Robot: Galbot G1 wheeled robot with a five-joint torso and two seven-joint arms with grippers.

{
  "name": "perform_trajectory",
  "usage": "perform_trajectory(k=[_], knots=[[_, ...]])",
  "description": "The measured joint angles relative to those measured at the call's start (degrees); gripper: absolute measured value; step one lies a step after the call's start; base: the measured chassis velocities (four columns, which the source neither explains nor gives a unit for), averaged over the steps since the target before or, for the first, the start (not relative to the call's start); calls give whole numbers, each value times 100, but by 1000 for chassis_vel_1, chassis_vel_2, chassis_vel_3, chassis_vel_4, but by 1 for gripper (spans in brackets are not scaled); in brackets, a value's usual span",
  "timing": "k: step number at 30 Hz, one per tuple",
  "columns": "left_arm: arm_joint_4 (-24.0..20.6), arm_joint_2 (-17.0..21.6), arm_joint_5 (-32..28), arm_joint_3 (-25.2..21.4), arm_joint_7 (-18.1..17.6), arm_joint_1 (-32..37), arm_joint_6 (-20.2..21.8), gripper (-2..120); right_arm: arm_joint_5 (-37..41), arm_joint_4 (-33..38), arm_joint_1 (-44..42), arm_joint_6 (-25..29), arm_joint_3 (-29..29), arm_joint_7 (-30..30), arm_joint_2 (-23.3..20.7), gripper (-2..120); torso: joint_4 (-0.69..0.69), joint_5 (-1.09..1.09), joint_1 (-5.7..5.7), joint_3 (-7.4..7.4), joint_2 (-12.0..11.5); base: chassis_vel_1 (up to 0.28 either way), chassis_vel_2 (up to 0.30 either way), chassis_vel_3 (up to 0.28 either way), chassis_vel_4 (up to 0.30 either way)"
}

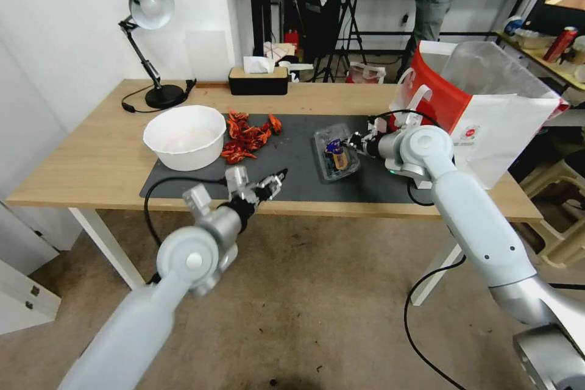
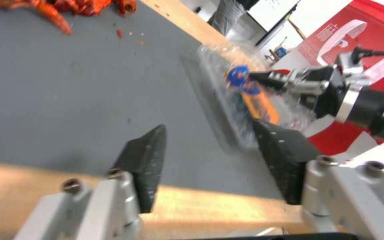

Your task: Close the takeout container lid, then place the container into the takeout bag.

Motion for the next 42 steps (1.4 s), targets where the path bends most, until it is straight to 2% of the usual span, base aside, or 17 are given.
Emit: perform_trajectory(k=[4, 6, 8, 10, 13, 21, 27, 30, 34, 42], knots=[[-78, -20, 22, 11, -3, 103, -17, 71, 9, 283, -165, 67, 197, -28, -163, 0, 1, 1, 0, 0, 0, 0, 0, 0, 0], [-104, -46, 66, 34, -2, 181, -26, 81, 25, 452, -273, 114, 361, -37, -271, 0, -10, 0, 0, 0, 0, 0, 0, 0, 0], [-133, -65, 95, 19, -1, 243, -36, 84, 33, 513, -296, 130, 409, -48, -303, 0, -9, 1, 0, 0, 0, 0, 0, 0, 0], [-223, -107, 169, -74, 8, 442, -70, 94, 34, 635, -329, 165, 479, -96, -371, 0, -4, 2, 0, 0, 0, 0, 0, 0, 0], [-309, -133, 257, -189, 22, 616, -113, 99, 2, 752, -337, 208, 531, -180, -438, 0, 0, 1, 0, 0, 0, 0, 0, 0, 0], [-466, -203, 549, -371, 101, 884, -190, 100, -222, 1038, -339, 395, 664, -448, -619, 0, -1, 1, 0, 0, 0, 0, 0, 0, 0], [-574, -306, 901, -614, 188, 1157, -307, 100, -617, 1591, -337, 815, 835, -811, -931, 0, -1, 0, 0, 0, 0, 0, 0, 0, 0], [-559, -249, 992, -693, 224, 1168, -352, 100, -899, 1766, -367, 1107, 838, -1060, -1056, 0, -2, 0, 0, 0, 0, 0, 0, 0, 0], [-596, -302, 1179, -672, 234, 1300, -392, 100, -1733, 2001, -432, 1855, 857, -1455, -1162, 0, -1, 1, 0, 0, 0, 0, 0, 0, 0], [-519, -364, 1272, -636, 253, 1361, -459, 100, -2737, 1919, -178, 2690, 854, -1504, -1328, 0, -1, 1, 0, 0, 0, 0, 0, 0, 0]])
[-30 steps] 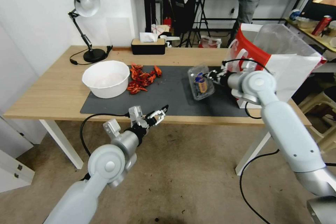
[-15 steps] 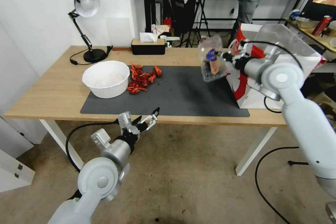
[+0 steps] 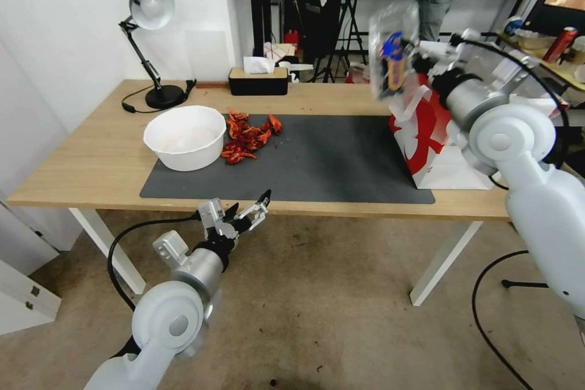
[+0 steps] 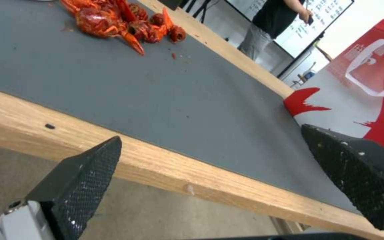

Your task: Close the takeout container lid, then place the container into the takeout bag.

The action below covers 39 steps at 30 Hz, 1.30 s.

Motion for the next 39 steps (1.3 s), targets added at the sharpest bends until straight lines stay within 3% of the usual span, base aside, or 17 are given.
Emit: perform_trajectory(k=[5, 12, 19, 24, 33, 35, 37, 39], knots=[[67, -47, 1, 14, 1, -26, -14, 100, -937, -269, 285, 279, 49, 242, -120, 0, 0, 0, 0, 0, 0, 0, 0, 0, 0], [79, -57, 2, 6, 6, -8, -4, 100, -1851, -614, 459, 249, 95, 700, -264, 0, -2, 1, 0, 0, 0, 0, 0, 0, 0], [81, -103, 22, 7, 21, 17, -3, 100, -1959, -764, 209, 46, 189, 1045, -200, 0, 0, 1, 0, 0, 0, 0, 0, 0, 0], [79, -103, 52, -22, 41, 55, -9, 100, -1534, -676, -67, -253, 316, 1351, -99, 0, -1, -1, 0, 0, 0, 0, 0, 0, 0], [79, -75, 174, -69, 162, 124, -79, 100, -1255, -553, -259, -426, 366, 1537, -37, 32, 0, -1, 0, 0, 0, 0, 0, 0, 0], [79, -75, 174, -69, 162, 124, -79, 100, -1255, -553, -259, -426, 366, 1537, -37, 32, 0, -1, 0, 0, 0, 0, 0, 0, 0], [80, -66, 282, -95, 222, 165, -128, 100, -1226, -528, -286, -477, 373, 1570, -30, 45, 0, -1, 0, 0, 0, 0, 0, 0, 0], [80, -65, 333, -103, 236, 177, -141, 100, -1225, -520, -291, -484, 375, 1578, -28, 49, -1, 0, 0, 0, 0, 0, 0, 0, 0]])
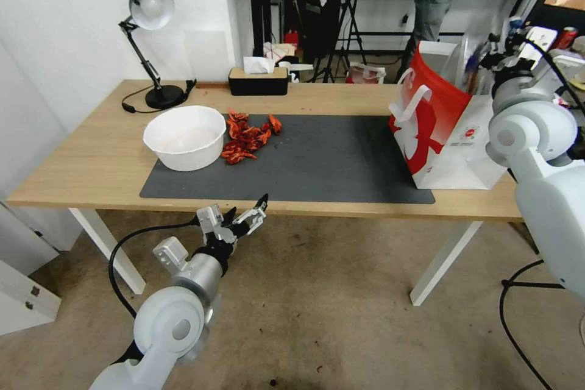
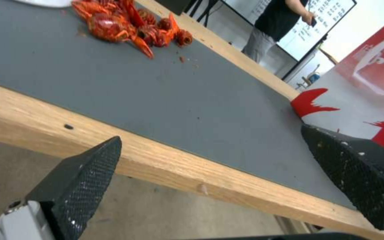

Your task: Close the takeout container lid, then place the container into the takeout bag.

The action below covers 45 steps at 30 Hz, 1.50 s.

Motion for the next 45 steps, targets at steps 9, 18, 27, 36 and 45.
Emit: perform_trajectory(k=[9, 18, 27, 36, 45], knots=[[214, -5, 1439, 9, 174, 199, -660, 100, 59, 44, -51, 487, 17, -503, -58, 85, 1, -1, 0, 0, 0, 0, 0, 0, 0], [566, -70, 2911, -53, 188, 295, -1257, 100, 43, 285, -413, 1311, 152, -1614, -219, 100, 1, 0, 1, 0, 0, 0, 0, 0, 0], [731, -183, 3466, -74, 182, 464, -1521, 100, 17, 1031, -1524, 1804, 462, -2690, -572, 100, 0, -1, 0, 0, 0, 0, 0, 0, 0], [701, -273, 3759, -172, 95, 706, -1546, 100, -370, 1640, -3298, 2160, 1014, -3072, -710, 100, -1, -1, 0, -1, 0, 0, 0, 0, 0], [657, -416, 3818, -250, 88, 910, -1593, 100, -1116, 2027, -4918, 2601, 1409, -3108, -119, 100, -1, 0, 0, -1, 0, 0, 0, 0, 0]])
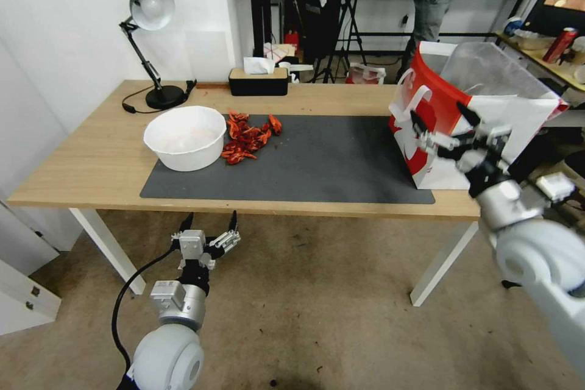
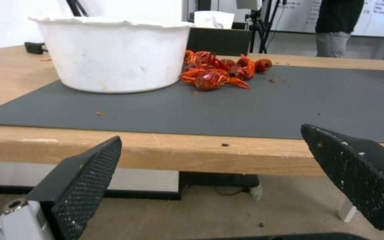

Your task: Close the takeout container lid, then place the container into the takeout bag.

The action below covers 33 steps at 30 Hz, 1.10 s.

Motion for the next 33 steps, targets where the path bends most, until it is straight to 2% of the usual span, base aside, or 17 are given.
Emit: perform_trajectory(k=[5, 9, 16, 21, 33], knots=[[-2, -26, 7, -17, 3, 78, -29, 100, -391, 20, -540, 275, 31, 28, 385, 100, 2, 0, 0, 0, 0, 0, 0, 0, 0], [0, -48, 16, -28, 8, 151, -81, 100, -858, -35, -1268, 623, 0, 84, 1012, 100, 1, -1, 1, 0, 0, 0, 0, 0, 0], [-37, -111, 50, -21, 23, 233, -180, 100, -1323, -232, -1733, 933, -218, 129, 1515, 100, 1, 0, 0, 0, 0, 0, 0, 0, 0], [-44, -192, 72, 28, 19, 276, -202, 100, -1606, -433, -1796, 1039, -424, 170, 1745, 100, 2, -1, 1, 1, 0, 0, 0, 0, 0], [41, -214, 145, 58, 65, 328, -289, 100, -1690, -702, -1681, 1097, -567, 217, 1888, 100, 2, 0, 1, 1, 0, 0, 0, 0, 0]])
